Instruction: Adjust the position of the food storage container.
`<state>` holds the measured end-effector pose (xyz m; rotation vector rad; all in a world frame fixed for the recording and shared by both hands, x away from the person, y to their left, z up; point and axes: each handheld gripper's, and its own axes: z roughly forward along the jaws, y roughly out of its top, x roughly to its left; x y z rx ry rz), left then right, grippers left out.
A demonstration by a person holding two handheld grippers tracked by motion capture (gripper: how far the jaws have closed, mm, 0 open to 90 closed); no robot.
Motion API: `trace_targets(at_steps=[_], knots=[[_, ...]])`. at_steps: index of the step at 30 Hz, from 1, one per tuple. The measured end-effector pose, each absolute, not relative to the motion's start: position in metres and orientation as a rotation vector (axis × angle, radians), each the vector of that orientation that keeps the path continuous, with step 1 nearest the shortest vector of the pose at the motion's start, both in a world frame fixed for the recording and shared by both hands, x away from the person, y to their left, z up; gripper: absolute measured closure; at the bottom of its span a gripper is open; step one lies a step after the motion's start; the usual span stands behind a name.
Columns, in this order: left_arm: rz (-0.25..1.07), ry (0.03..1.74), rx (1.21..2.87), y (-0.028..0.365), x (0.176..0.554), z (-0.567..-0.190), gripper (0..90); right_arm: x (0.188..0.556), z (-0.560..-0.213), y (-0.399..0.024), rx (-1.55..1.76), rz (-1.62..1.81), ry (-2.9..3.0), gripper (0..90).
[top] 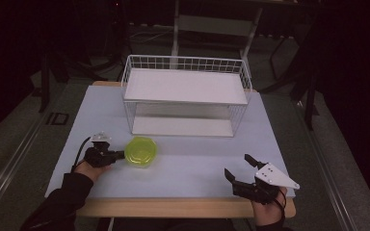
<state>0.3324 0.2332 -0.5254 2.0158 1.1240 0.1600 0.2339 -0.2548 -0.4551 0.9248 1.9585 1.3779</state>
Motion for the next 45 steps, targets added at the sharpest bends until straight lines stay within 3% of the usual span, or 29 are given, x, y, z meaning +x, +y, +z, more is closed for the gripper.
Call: trace_targets(at_steps=[17,31,38,45], knots=[[0.109,1.044,2.065,0.184,0.344,-0.528,90.0,0.234,-0.455,-0.256,0.923,1.388,1.957,15.9],[-0.017,0.891,2.145,0.118,0.326,-0.533,90.0,0.233,-0.454,-0.257,0.921,1.389,1.961,15.9],[-0.026,0.885,2.144,0.115,0.318,-0.532,90.0,0.233,-0.454,-0.258,0.922,1.392,1.961,15.9],[0.073,0.965,2.102,0.124,0.327,-0.529,90.0,0.233,-0.454,-0.257,0.917,1.391,1.961,15.9]])
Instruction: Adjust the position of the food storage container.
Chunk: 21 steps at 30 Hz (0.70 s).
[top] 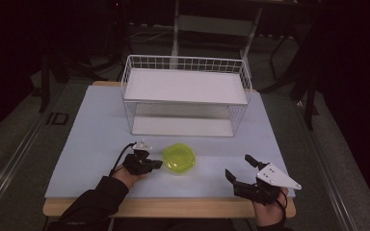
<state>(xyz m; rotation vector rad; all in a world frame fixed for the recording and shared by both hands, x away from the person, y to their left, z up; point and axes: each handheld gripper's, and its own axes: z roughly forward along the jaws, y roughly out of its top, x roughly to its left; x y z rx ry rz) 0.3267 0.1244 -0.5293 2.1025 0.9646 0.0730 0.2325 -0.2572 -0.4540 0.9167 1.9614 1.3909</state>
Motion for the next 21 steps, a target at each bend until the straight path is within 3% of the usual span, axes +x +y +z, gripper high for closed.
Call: trace_targets(at_steps=[9,21], knots=[[0.072,0.95,2.127,0.112,0.341,-0.535,90.0,0.233,-0.455,-0.258,0.927,1.395,1.96,15.9],[-0.021,0.871,2.151,0.083,0.321,-0.538,90.0,0.233,-0.454,-0.258,0.923,1.395,1.964,15.9]])
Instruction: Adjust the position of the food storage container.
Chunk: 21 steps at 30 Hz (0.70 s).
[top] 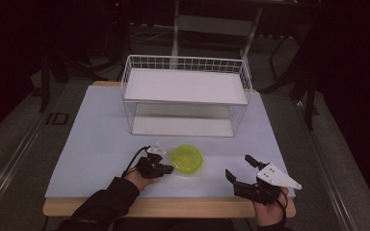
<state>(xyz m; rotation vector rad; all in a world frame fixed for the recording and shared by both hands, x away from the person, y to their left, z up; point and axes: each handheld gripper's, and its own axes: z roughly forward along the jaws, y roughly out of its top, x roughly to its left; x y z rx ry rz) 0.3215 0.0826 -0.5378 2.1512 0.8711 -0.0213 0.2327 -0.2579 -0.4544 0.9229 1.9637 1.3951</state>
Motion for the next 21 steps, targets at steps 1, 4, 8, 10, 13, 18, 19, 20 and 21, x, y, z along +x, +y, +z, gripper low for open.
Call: trace_targets(at_steps=[1,4,8,10,13,18,19,20,21], knots=[[-0.021,0.864,2.157,0.079,0.321,-0.538,90.0,0.233,-0.454,-0.258,0.922,1.394,1.963,15.9],[-0.037,0.839,2.16,0.064,0.319,-0.536,90.0,0.233,-0.454,-0.258,0.922,1.396,1.963,15.9],[-0.054,0.827,2.153,0.054,0.317,-0.535,90.0,0.232,-0.454,-0.259,0.921,1.399,1.964,15.9],[-0.063,0.811,2.159,0.049,0.315,-0.534,90.0,0.232,-0.454,-0.259,0.921,1.399,1.965,15.9],[-0.069,0.811,2.151,0.053,0.313,-0.532,89.9,0.232,-0.454,-0.259,0.924,1.399,1.965,15.9],[-0.053,0.814,2.154,0.071,0.309,-0.525,89.9,0.233,-0.455,-0.259,0.923,1.396,1.968,15.9],[-0.043,0.814,2.151,0.074,0.308,-0.523,89.9,0.233,-0.455,-0.259,0.923,1.396,1.968,15.9],[-0.041,0.8,2.133,0.084,0.306,-0.517,89.9,0.233,-0.455,-0.258,0.924,1.391,1.97,15.9],[-0.041,0.8,2.133,0.084,0.306,-0.517,89.8,0.233,-0.455,-0.258,0.924,1.391,1.97,15.9]])
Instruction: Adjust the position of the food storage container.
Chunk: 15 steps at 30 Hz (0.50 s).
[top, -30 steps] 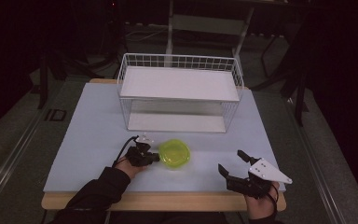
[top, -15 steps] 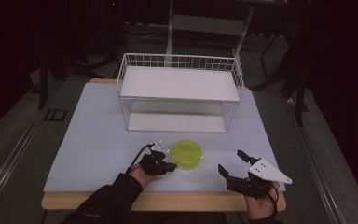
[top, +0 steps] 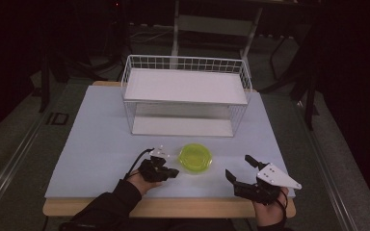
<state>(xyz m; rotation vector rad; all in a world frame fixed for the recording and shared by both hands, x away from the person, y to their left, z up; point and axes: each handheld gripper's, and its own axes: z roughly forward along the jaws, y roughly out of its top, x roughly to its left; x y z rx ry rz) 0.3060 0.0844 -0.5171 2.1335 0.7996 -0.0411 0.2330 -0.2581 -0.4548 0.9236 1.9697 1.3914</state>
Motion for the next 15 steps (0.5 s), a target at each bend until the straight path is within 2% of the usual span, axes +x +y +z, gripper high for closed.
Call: trace_targets(at_steps=[8,9,10,11,12,14,15], knots=[[0.002,0.758,2.039,0.123,0.295,-0.488,77.4,0.235,-0.456,-0.256,0.93,1.38,1.994,15.9],[-0.001,0.75,2.029,0.126,0.294,-0.485,67.2,0.236,-0.457,-0.256,0.938,1.372,2.004,15.8],[-0.002,0.751,2.028,0.128,0.293,-0.483,67.2,0.236,-0.457,-0.256,0.938,1.372,2.004,15.8],[-0.018,0.734,2.008,0.133,0.291,-0.479,53.3,0.237,-0.458,-0.256,0.946,1.37,2.009,15.5],[-0.018,0.734,2.008,0.133,0.291,-0.479,49.8,0.237,-0.458,-0.256,0.946,1.37,2.009,15.5],[-0.026,0.737,1.985,0.138,0.288,-0.475,49.8,0.238,-0.458,-0.256,0.952,1.37,2.012,14.8],[-0.025,0.742,1.977,0.139,0.288,-0.474,36.0,0.24,-0.459,-0.256,0.967,1.358,2.042,13.4]])
